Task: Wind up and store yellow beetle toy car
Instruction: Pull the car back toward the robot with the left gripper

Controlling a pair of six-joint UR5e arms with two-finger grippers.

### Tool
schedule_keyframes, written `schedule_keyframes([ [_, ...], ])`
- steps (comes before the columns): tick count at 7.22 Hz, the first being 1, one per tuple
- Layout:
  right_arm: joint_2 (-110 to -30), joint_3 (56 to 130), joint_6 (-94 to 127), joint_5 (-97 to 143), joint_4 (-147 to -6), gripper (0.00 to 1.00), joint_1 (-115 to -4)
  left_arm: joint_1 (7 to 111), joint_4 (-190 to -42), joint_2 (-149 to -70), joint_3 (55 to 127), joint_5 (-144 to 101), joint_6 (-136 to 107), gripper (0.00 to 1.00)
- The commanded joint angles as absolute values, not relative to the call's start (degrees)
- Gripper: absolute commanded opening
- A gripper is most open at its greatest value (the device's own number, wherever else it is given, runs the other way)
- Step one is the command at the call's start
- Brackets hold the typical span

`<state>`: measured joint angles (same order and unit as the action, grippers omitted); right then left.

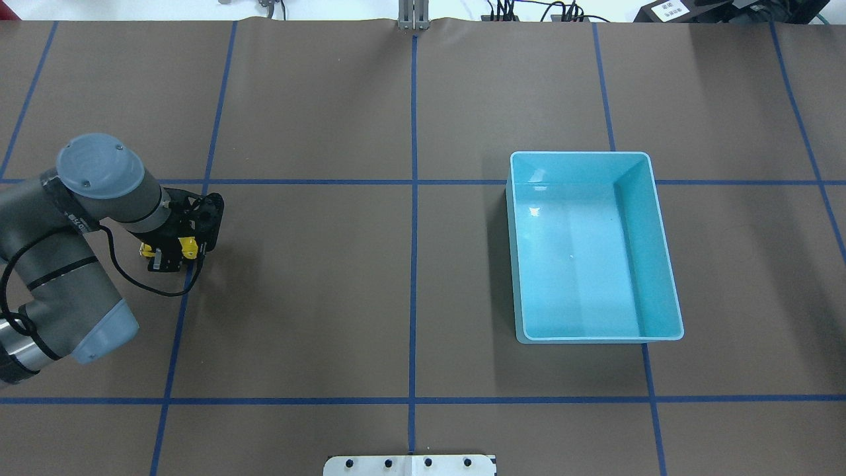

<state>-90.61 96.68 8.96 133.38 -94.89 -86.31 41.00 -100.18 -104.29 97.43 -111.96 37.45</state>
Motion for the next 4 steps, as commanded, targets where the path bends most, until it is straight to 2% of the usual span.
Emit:
schedule_keyframes([
  [1,-90.6,96.7,9.0,133.3,-94.9,1.0,-86.3,41.0,-100.8,-102.6,97.7,-111.9,39.4,0.0],
  [4,-90.5,96.7,9.0,133.2,-94.9,1.0,-86.3,41.2,-102.7,-100.6,98.1,-111.9,40.1,0.0],
])
